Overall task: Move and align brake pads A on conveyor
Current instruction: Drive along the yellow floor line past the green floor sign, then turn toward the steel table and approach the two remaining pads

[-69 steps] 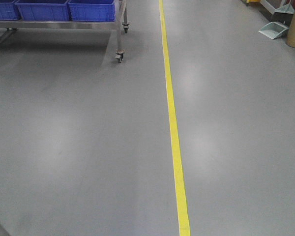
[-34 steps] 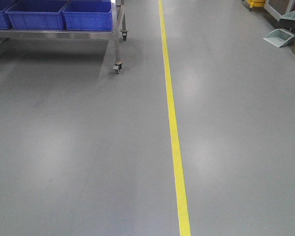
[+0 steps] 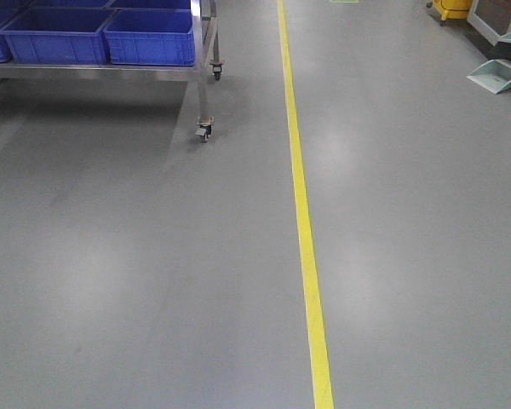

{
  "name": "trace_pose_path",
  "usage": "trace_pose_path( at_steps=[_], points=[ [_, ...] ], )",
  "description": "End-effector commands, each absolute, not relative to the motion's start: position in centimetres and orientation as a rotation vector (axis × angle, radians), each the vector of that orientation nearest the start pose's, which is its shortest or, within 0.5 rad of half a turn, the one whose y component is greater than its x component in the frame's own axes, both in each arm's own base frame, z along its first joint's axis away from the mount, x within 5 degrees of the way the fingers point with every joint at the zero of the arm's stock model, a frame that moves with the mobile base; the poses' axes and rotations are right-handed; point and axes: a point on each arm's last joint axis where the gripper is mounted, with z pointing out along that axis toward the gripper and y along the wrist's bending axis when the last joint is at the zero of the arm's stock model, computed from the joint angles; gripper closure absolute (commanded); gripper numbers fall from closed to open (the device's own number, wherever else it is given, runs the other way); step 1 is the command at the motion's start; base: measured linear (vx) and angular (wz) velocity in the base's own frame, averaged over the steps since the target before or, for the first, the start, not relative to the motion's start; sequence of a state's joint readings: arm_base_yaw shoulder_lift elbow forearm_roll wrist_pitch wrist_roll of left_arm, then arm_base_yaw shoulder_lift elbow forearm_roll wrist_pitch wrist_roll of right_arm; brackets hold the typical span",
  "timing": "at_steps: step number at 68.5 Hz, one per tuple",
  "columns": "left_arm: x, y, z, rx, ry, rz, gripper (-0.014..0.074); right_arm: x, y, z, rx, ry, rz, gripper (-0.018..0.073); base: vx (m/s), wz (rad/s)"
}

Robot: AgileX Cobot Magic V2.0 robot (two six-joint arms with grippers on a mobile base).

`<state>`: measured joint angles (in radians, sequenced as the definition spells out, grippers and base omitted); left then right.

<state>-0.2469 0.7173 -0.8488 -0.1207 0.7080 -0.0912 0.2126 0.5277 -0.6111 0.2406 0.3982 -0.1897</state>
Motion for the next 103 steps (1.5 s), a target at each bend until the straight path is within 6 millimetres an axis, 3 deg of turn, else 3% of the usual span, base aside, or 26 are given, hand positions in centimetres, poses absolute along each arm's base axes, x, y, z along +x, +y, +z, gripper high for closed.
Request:
trace_pose_path(
  at_steps=[1, 41, 103],
  points=[
    [12.91, -4.04, 38.55, 0.108, 1.981, -0.366, 0.0603, 10.44, 2.94, 35.7, -0.208, 1.693, 0.246, 0.0562, 0.24, 0.04],
    [12.91, -4.04, 38.55, 0.108, 1.981, -0.366, 0.0603, 10.44, 2.94, 35.7, -0.208, 1.693, 0.246, 0.0562, 0.16, 0.22],
    [12.91, -4.04, 38.55, 0.108, 1.981, -0.366, 0.0603, 10.44, 2.94, 35.7, -0.208, 1.693, 0.246, 0.0562, 0.06, 0.78]
  ],
)
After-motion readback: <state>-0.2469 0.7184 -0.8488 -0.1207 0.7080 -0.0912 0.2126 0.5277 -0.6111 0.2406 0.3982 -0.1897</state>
